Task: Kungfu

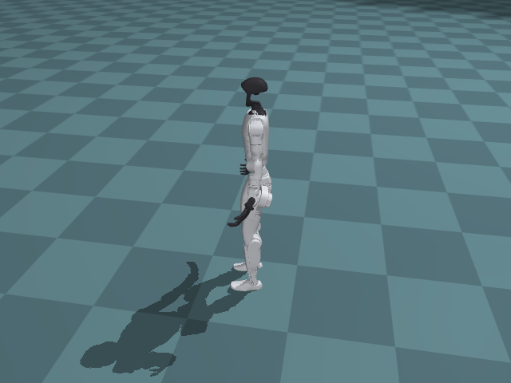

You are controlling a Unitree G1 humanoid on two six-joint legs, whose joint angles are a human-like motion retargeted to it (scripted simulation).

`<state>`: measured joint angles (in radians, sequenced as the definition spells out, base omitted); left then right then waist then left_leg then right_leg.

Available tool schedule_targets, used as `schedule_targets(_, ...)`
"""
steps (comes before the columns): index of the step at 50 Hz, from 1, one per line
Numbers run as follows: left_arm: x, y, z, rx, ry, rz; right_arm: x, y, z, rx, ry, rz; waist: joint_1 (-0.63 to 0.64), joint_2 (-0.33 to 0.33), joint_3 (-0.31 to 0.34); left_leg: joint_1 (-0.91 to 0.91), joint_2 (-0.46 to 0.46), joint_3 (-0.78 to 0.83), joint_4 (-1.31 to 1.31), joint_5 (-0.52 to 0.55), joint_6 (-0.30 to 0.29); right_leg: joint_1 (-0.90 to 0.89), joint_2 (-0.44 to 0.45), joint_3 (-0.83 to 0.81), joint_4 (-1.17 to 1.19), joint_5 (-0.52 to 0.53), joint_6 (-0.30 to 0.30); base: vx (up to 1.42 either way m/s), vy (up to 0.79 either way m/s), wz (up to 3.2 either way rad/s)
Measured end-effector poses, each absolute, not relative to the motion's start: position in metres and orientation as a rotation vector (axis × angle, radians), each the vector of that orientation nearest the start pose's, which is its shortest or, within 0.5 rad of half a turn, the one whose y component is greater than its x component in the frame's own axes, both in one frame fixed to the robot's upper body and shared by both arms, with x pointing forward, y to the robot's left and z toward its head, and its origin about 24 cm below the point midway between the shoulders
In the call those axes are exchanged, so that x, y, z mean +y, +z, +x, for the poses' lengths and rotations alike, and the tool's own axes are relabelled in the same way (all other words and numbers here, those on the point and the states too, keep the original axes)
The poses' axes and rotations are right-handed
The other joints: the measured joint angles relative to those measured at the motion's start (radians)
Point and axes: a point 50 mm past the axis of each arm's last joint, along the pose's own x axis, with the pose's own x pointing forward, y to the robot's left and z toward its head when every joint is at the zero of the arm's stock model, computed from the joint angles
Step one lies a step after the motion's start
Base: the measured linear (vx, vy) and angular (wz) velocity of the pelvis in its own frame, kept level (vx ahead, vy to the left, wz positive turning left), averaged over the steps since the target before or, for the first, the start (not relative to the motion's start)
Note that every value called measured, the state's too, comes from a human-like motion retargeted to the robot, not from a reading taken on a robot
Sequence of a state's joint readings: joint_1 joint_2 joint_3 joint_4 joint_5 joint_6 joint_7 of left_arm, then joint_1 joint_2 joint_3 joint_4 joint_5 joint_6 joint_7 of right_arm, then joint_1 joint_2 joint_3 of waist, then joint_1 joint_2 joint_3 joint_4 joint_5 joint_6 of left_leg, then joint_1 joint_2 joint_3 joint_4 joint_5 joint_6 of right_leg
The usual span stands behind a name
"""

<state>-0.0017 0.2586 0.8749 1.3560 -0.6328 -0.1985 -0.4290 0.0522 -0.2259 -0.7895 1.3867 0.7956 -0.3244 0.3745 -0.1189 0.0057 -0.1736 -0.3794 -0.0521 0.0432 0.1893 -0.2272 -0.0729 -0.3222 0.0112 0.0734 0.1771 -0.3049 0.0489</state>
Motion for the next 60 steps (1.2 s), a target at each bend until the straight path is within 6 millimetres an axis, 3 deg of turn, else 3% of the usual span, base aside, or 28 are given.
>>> schedule_targets(2, 0.315, -0.133, 0.053, 0.697, 0.714, -0.531, -0.3, -0.141, 0.043, 0.698, -0.837, 0.514, 0.022, -0.019, 0.022, -0.024, -0.025, -0.035, 0.026, -0.046, -0.005, -0.013, 0.055, 0.198, -0.001, 0.018, -0.016, -0.1, -0.1, -0.42)
schedule_targets(3, 0.32, -0.13, 0.054, 0.803, 0.574, -0.338, -0.302, -0.139, 0.05, 0.798, -0.699, 0.332, 0.02, -0.021, 0.047, -0.023, -0.039, -0.062, 0.039, -0.063, -0.016, -0.004, 0.052, 0.209, -0.01, 0.038, -0.01, -0.18, -0.07, 0.2)
schedule_targets(5, 0.329, -0.122, 0.06, 0.995, 0.187, 0.103, -0.307, -0.134, 0.06, 0.945, -0.367, -0.059, -0.002, -0.022, 0.089, 0.001, -0.067, -0.11, 0.048, -0.085, -0.033, 0.025, -0.014, 0.064, -0.047, 0.115, 0.018, -0.2, -0.03, 0.73)
schedule_targets(8, 0.338, -0.12, 0.062, 1.303, -0.515, 0.807, -0.316, -0.13, 0.062, 1.118, 0.183, -0.618, 0.059, -0.045, 0.1, 0.021, -0.055, -0.036, 0.043, 0.028, 0.006, 0.051, -0.009, 0.085, -0.077, 0.208, 0.001, -0.02, -0.03, -0.32)
schedule_targets(10, 0.35, -0.115, 0.061, 1.403, -0.845, 1.231, -0.316, -0.131, 0.061, 1.165, 0.475, -0.939, 0.058, -0.048, 0.086, 0.019, -0.05, -0.027, 0.041, 0.124, 0.021, 0.061, -0.013, 0.082, -0.085, 0.221, -0.008, 0.15, -0.05, -0.03)
schedule_targets(13, 0.343, -0.122, 0.056, 1.321, -1.018, 1.478, -0.309, -0.134, 0.066, 1.083, 0.697, -1.282, 0.014, -0.03, 0.077, 0.031, -0.052, -0.036, 0.038, 0.135, 0.027, 0.087, -0.021, 0.057, -0.102, 0.221, 0.007, 0.15, 0.02, 0.37)
schedule_targets(15, 0.329, -0.13, 0.051, 1.301, -1.004, 1.413, -0.305, -0.136, 0.067, 1.034, 0.701, -1.349, 0.007, -0.021, 0.084, 0.055, -0.041, -0.013, 0.023, 0.134, 0.033, 0.105, -0.023, 0.052, -0.112, 0.22, 0.015, 0.12, 0.1, 0.12)
schedule_targets(17, 0.315, -0.138, 0.042, 1.351, -0.952, 1.233, -0.298, -0.141, 0.061, 1.053, 0.619, -1.265, 0.002, -0.018, 0.08, 0.073, -0.039, 0.0, 0.013, 0.13, 0.048, 0.121, -0.024, 0.04, -0.117, 0.216, 0.015, 0.17, 0.08, 0.19)
schedule_targets(20, 0.301, -0.144, 0.035, 1.407, -0.865, 0.956, -0.283, -0.149, 0.043, 1.152, 0.471, -0.988, 0.005, -0.025, 0.055, 0.067, -0.053, -0.007, 0.022, 0.123, 0.071, 0.127, -0.031, 0.028, -0.113, 0.208, 0.017, 0.19, 0.05, 0.18)
schedule_targets(23, 0.293, -0.146, 0.037, 1.401, -0.807, 0.847, -0.273, -0.155, 0.026, 1.244, 0.338, -0.718, 0.02, -0.031, 0.053, 0.078, -0.05, 0.004, 0.019, 0.114, 0.08, 0.123, -0.032, 0.022, -0.076, 0.189, 0.037, 0.13, 0.09, 0.06)
schedule_targets(25, 0.292, -0.147, 0.039, 1.392, -0.786, 0.834, -0.268, -0.158, 0.02, 1.28, 0.284, -0.596, 0.02, -0.031, 0.053, 0.088, -0.043, 0.012, 0.007, 0.109, 0.088, 0.096, -0.027, 0.012, -0.021, 0.186, 0.082, 0.07, 0.1, -0.06)
schedule_targets(27, 0.292, -0.147, 0.039, 1.386, -0.773, 0.841, -0.265, -0.159, 0.02, 1.293, 0.272, -0.55, 0.025, -0.031, 0.053, 0.087, -0.025, 0.021, 0.0, 0.102, 0.088, 0.036, -0.002, 0.0, 0.073, 0.238, 0.179, 0.0, -0.1, -0.44)
schedule_targets(30, 0.295, -0.146, 0.042, 1.389, -0.752, 0.848, -0.265, -0.159, 0.036, 1.268, 0.286, -0.588, 0.04, -0.024, 0.064, 0.039, 0.091, 0.036, 0.039, 0.085, 0.003, -0.14, 0.119, -0.173, 0.299, 0.337, 0.213, -0.26, -0.9, -0.77)
schedule_targets(32, 0.293, -0.147, 0.038, 1.415, -0.756, 0.831, -0.268, -0.157, 0.041, 1.247, 0.291, -0.659, 0.059, -0.008, 0.064, 0.016, 0.122, 0.085, 0.046, 0.1, -0.01, -0.271, 0.098, -0.328, 0.451, 0.352, 0.213, -0.4, -0.43, -0.89)
schedule_targets(37, 0.291, -0.151, 0.023, 1.498, -0.74, 0.794, -0.263, -0.158, 0.038, 1.195, 0.252, -0.755, 0.034, 0.044, 0.04, -0.012, 0.133, 0.096, 0.015, 0.119, 0.053, -0.531, -0.034, -0.518, 0.878, 0.253, 0.213, -0.06, 0.27, -0.27)
schedule_targets(45, 0.285, -0.153, 0.003, 1.528, -0.723, 0.721, -0.253, -0.163, 0.016, 1.26, 0.227, -0.651, -0.01, 0.095, 0.013, -0.02, 0.133, 0.065, -0.003, 0.118, 0.095, -0.785, -0.074, -0.599, 1.284, 0.107, 0.213, 0.05, 0.06, 0.01)
schedule_targets(53, 0.274, -0.158, -0.003, 1.539, -0.681, 0.651, -0.25, -0.164, 0.012, 1.281, 0.212, -0.617, -0.018, 0.085, 0.018, -0.015, 0.129, 0.097, 0.042, 0.062, 0.097, -0.839, -0.047, -0.581, 1.302, 0.086, 0.213, 0.03, -0.07, -0.11)
schedule_targets(60, 0.242, -0.167, -0.016, 1.551, -0.571, 0.45, -0.257, -0.158, 0.026, 1.159, 0.09, -0.683, -0.03, 0.062, 0.013, 0.023, 0.104, 0.17, 0.048, 0.046, 0.056, -0.661, -0.008, -0.452, 0.949, 0.242, 0.213, 0.13, -0.06, -0.22)
